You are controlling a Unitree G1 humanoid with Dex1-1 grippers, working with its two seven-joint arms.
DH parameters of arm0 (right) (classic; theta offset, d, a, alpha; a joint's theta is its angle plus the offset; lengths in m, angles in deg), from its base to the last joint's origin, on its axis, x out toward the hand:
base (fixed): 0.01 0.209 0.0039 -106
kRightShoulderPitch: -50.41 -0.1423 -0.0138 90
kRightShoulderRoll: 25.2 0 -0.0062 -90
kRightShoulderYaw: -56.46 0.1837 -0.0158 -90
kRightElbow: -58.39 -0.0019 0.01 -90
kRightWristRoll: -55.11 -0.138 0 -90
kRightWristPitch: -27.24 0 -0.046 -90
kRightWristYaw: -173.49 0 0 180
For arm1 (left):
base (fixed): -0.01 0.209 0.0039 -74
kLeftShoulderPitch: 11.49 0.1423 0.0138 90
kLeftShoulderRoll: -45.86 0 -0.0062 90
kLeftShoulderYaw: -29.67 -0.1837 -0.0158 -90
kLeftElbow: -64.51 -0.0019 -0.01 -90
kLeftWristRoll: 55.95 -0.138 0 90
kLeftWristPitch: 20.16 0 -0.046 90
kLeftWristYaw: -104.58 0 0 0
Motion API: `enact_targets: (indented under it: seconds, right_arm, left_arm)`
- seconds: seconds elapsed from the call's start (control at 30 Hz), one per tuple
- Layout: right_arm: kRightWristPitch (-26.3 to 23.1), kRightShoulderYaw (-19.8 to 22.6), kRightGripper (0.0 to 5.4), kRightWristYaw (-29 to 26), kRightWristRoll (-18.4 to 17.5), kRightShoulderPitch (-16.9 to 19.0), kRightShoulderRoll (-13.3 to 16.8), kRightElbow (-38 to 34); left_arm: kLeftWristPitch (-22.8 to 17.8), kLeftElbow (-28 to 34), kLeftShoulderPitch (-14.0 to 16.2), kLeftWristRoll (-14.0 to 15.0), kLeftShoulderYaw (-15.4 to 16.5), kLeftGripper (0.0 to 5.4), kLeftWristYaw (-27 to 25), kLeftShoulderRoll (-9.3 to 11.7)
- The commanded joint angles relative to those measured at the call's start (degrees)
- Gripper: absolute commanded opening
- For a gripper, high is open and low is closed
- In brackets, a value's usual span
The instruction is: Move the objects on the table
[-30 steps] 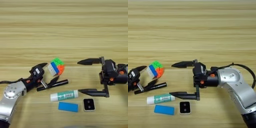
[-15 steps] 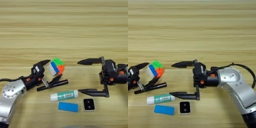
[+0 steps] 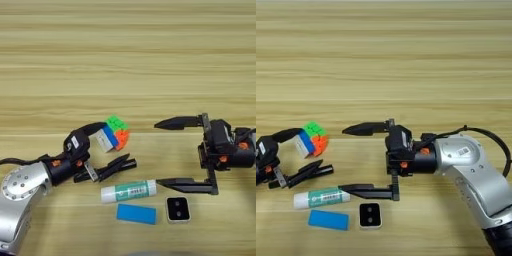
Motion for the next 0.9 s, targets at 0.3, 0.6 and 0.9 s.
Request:
enact_targets:
  seconds: [0.3,0.6,0.9]
  right_arm:
    - [0.37,0.24,5.40,0.03,0.19,-0.41,0.04,0.15]
    - [0.44,0.21,5.40,-0.08,0.19,-0.38,-0.03,0.36]
    - [0.51,0.20,5.40,-0.04,0.23,-0.40,-0.07,0.34]
  left_arm:
    - [0.00,0.97,0.04,0.07,-0.35,5.38,-0.86,0.42]
    - [0.97,2.95,1.05,1.42,-0.85,5.38,-2.79,0.41]
    - [0.29,6.79,1.80,4.21,-0.90,5.38,-3.90,0.25]
